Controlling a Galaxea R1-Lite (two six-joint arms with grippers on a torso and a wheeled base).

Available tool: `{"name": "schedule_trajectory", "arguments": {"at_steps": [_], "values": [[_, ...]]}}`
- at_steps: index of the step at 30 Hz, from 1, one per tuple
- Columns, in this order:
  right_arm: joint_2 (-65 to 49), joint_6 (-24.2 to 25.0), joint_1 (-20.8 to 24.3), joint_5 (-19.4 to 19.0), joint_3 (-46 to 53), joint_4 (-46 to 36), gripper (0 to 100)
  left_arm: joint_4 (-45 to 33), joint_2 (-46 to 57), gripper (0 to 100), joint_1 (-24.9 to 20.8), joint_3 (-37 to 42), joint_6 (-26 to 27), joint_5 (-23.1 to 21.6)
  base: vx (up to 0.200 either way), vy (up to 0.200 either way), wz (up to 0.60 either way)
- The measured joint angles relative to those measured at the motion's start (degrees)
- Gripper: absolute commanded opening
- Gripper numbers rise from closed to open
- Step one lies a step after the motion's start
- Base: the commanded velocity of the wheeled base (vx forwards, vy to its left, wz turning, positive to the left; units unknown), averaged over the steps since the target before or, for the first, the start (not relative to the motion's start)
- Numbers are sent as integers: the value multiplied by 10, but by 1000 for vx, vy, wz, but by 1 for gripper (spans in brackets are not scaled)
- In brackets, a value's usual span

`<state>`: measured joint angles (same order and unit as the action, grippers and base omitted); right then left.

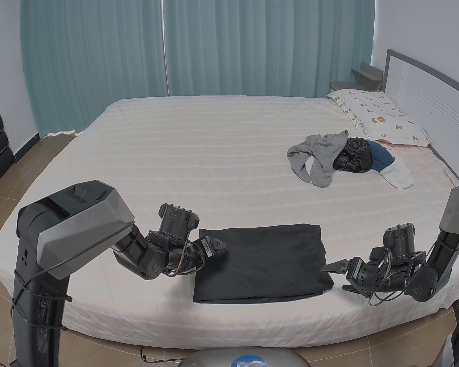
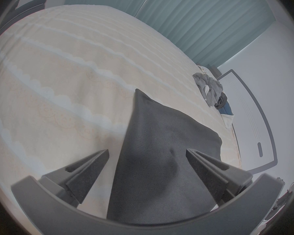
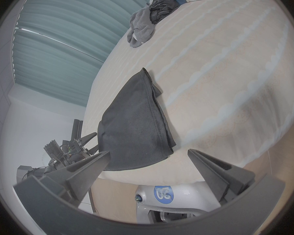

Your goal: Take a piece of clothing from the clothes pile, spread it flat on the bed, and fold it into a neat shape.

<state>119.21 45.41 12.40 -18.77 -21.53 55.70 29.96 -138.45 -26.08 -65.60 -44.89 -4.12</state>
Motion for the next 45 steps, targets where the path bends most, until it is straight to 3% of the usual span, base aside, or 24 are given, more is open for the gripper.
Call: {"name": "schedule_trajectory", "arguments": {"at_steps": [26,45], "values": [[-6,4,-15,1,-5,0,100,-1,0,0,1,12,-9,8,0,0,0],[-5,4,-20,3,-4,0,100,-1,19,0,7,30,-50,14,0,0,0]]}}
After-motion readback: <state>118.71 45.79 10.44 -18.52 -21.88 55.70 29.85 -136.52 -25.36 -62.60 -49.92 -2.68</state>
